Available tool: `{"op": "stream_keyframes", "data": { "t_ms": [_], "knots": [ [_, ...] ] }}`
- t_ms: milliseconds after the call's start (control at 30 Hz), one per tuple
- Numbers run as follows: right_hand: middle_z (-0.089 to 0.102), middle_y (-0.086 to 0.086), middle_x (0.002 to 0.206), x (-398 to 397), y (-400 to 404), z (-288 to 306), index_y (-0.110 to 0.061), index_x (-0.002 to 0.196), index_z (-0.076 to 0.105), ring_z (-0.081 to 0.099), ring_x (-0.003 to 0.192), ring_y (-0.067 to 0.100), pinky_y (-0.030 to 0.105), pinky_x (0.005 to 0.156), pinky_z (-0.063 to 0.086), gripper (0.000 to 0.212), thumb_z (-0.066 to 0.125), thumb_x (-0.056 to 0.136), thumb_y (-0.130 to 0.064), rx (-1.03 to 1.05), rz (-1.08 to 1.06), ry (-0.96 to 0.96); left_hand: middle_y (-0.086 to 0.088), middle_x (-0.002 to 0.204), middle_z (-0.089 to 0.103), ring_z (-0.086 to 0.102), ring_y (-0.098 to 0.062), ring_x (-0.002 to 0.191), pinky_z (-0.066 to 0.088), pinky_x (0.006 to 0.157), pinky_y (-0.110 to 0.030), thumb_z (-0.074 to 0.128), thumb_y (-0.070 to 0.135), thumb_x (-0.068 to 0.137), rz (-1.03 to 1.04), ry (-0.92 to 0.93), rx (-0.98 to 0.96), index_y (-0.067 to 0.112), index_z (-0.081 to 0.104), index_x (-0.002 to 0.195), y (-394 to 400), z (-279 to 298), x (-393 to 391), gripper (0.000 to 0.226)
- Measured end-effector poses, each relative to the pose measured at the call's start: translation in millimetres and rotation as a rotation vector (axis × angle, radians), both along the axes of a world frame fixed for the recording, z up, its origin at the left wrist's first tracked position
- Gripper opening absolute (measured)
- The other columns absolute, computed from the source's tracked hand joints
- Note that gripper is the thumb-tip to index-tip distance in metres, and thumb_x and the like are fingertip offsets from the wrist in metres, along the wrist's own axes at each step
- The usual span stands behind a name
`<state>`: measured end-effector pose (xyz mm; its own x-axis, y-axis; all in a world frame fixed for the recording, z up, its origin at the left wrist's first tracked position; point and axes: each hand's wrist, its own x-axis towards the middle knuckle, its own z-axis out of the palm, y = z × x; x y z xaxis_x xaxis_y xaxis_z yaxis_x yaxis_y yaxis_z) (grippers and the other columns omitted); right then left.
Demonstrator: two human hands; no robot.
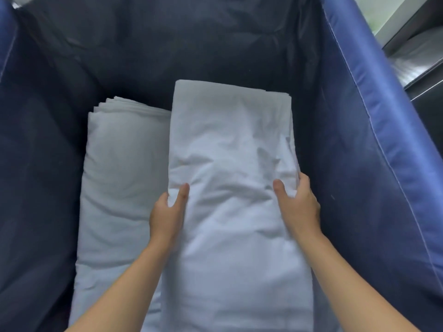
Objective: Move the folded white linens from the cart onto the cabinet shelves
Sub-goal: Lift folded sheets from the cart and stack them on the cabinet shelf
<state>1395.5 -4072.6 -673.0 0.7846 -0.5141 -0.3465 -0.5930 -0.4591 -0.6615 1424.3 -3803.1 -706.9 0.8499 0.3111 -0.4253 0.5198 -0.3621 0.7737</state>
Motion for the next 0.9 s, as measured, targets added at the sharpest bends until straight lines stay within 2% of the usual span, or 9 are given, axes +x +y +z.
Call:
{"op": "stream_keyframes", "data": {
  "t_ms": [67, 233, 333, 400, 500, 600, 700, 800, 900],
  "knots": [
    [0.049, -0.001, 0.147, -10.2, 1.7, 3.2, -0.026, 0.145, 0.034, 0.050, 0.128, 0.030, 0.041, 0.098, 0.045, 0.064, 0.052, 0.093, -0.059, -0.018, 0.015, 0.003, 0.005, 0.107, 0.071, 0.063, -0.020, 0.108, 0.048, 0.096, -0.038, 0.051, 0.086, 0.073, 0.043, -0.003, -0.043, 0.021, 0.069, 0.108, 1.1, 1.7, -26.1, 0.076],
    [0.062, 0.002, 0.122, -42.9, 4.9, 7.3, -0.022, 0.134, 0.043, 0.057, 0.111, 0.031, 0.042, 0.087, 0.048, 0.058, 0.050, 0.092, -0.061, -0.006, 0.013, 0.046, 0.005, 0.088, 0.069, 0.065, -0.022, 0.093, 0.044, 0.078, -0.034, 0.055, 0.075, 0.079, 0.119, 0.097, -0.086, 0.020, 0.069, 0.091, 6.6, 7.4, -82.8, 0.058],
    [0.059, 0.004, 0.086, -69.1, 8.1, 11.3, -0.012, 0.102, 0.049, 0.056, 0.085, 0.028, 0.038, 0.065, 0.043, 0.055, 0.051, 0.089, -0.066, 0.009, -0.023, 0.099, 0.008, 0.081, 0.069, 0.064, -0.019, 0.084, 0.047, 0.076, -0.037, 0.059, 0.078, 0.078, 0.127, 0.157, -0.089, 0.015, 0.072, 0.095, 11.8, 9.3, -118.5, 0.066],
    [0.050, 0.000, 0.075, -89.1, 11.6, 11.9, -0.015, 0.083, 0.043, 0.050, 0.074, 0.022, 0.035, 0.059, 0.036, 0.052, 0.054, 0.089, -0.065, 0.043, -0.048, 0.100, 0.009, 0.091, 0.072, 0.066, -0.016, 0.090, 0.051, 0.084, -0.039, 0.056, 0.086, 0.070, 0.117, 0.191, -0.104, 0.024, 0.073, 0.098, 15.1, 9.8, -134.3, 0.070],
    [0.049, -0.004, 0.075, -117.4, 14.6, 9.5, -0.016, 0.078, 0.041, 0.048, 0.072, 0.019, 0.032, 0.061, 0.038, 0.051, 0.063, 0.085, -0.061, 0.094, -0.085, 0.086, 0.008, 0.093, 0.073, 0.066, -0.016, 0.091, 0.052, 0.084, -0.038, 0.054, 0.088, 0.067, 0.116, 0.198, -0.098, 0.028, 0.072, 0.094, 15.0, 14.8, -141.0, 0.068],
    [0.063, -0.002, 0.086, -135.3, 11.6, 6.4, -0.011, 0.090, 0.058, 0.060, 0.081, 0.019, 0.034, 0.070, 0.048, 0.056, 0.070, 0.078, -0.064, 0.180, -0.113, 0.089, 0.004, 0.088, 0.072, 0.066, -0.019, 0.087, 0.050, 0.076, -0.037, 0.059, 0.076, 0.080, 0.145, 0.192, -0.093, 0.021, 0.071, 0.090, 12.2, 20.6, -141.1, 0.057],
    [0.067, -0.001, 0.073, -137.5, -1.4, 16.7, -0.006, 0.079, 0.062, 0.062, 0.068, 0.019, 0.032, 0.058, 0.047, 0.057, 0.075, 0.074, -0.062, 0.168, -0.131, 0.016, 0.004, 0.076, 0.066, 0.062, -0.020, 0.076, 0.046, 0.067, -0.034, 0.060, 0.069, 0.084, 0.180, 0.188, -0.116, 0.016, 0.066, 0.080, -0.7, 31.8, -147.8, 0.054],
    [0.067, -0.001, 0.069, -132.8, -24.3, 33.7, -0.011, 0.069, 0.062, 0.063, 0.068, 0.020, 0.028, 0.054, 0.043, 0.041, 0.075, 0.081, -0.047, 0.031, -0.105, -0.018, 0.003, 0.075, 0.067, 0.062, -0.018, 0.073, 0.046, 0.064, -0.033, 0.059, 0.065, 0.088, 0.204, 0.193, -0.116, 0.013, 0.066, 0.079, -28.5, 42.8, -164.1, 0.053],
    [0.064, 0.004, 0.074, -133.2, -48.5, 32.2, -0.011, 0.073, 0.054, 0.060, 0.073, 0.029, 0.037, 0.061, 0.047, 0.049, 0.064, 0.085, -0.058, -0.193, -0.037, 0.139, 0.007, 0.077, 0.064, 0.057, -0.016, 0.072, 0.040, 0.063, -0.034, 0.055, 0.064, 0.090, 0.132, 0.205, -0.011, 0.020, 0.063, 0.081, -55.1, 50.3, -180.7, 0.046]
  ]
}}
